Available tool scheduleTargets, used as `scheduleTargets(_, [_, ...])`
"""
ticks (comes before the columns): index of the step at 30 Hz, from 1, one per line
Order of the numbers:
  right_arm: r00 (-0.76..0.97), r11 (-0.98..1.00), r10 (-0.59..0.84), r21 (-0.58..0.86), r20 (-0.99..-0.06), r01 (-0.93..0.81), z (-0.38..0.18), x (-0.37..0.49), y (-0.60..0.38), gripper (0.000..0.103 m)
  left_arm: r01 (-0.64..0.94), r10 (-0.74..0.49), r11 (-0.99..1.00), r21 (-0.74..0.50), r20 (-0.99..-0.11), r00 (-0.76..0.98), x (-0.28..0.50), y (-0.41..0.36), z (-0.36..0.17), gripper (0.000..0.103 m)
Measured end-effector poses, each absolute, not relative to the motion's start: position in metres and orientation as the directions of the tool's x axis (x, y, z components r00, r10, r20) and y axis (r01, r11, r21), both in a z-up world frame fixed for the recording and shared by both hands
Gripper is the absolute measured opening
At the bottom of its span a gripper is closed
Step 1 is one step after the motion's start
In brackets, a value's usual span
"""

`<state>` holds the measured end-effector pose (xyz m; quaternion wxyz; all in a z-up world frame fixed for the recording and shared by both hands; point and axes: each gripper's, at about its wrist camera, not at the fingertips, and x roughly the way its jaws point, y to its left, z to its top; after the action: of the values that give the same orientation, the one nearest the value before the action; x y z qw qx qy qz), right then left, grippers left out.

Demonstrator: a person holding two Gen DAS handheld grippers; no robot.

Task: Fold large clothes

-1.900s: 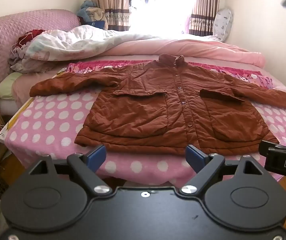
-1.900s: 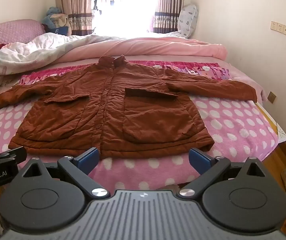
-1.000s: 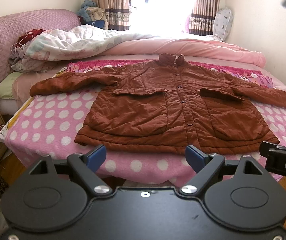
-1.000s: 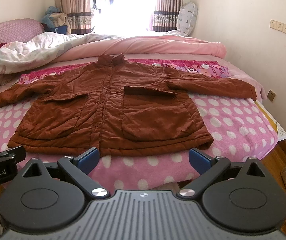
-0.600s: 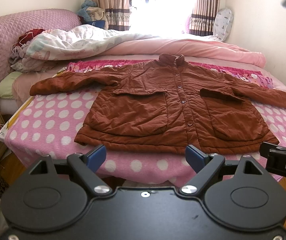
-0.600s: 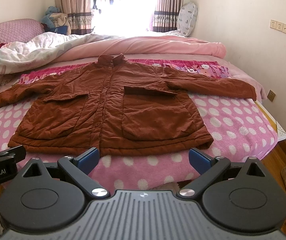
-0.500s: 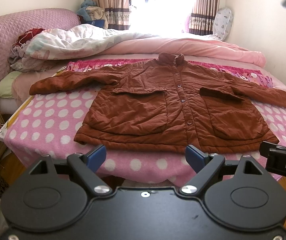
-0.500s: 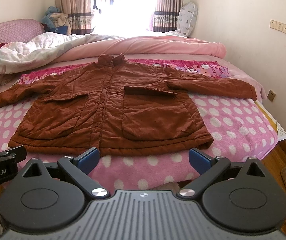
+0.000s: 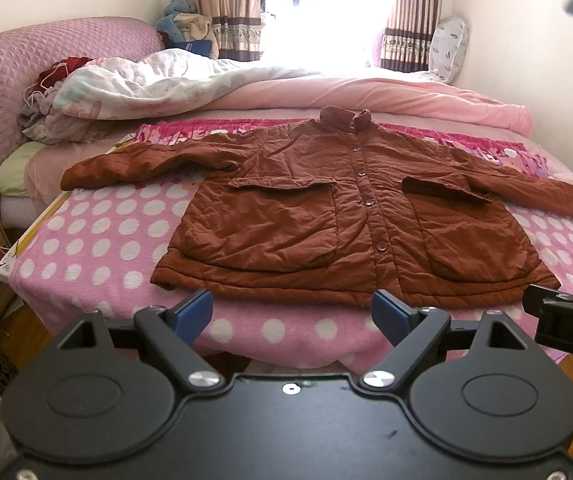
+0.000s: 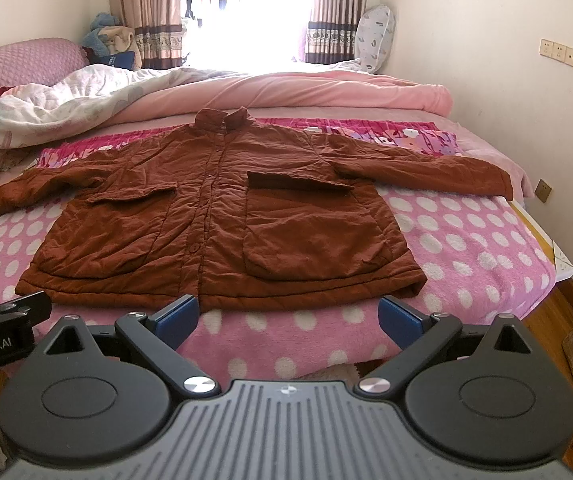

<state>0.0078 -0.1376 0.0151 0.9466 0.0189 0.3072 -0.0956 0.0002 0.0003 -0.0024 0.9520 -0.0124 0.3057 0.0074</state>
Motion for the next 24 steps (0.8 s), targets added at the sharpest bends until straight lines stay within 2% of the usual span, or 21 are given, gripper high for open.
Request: scheduleTargets(24, [0.792,0.981,-0.169,-0.022,-0.586,0.193,0.0168,0.0088,-0.137,0.103,-0.018,0.004,1.0,-0.018,-0.58,0.815,-0.0004,-0.0003,-0.0017,0.089])
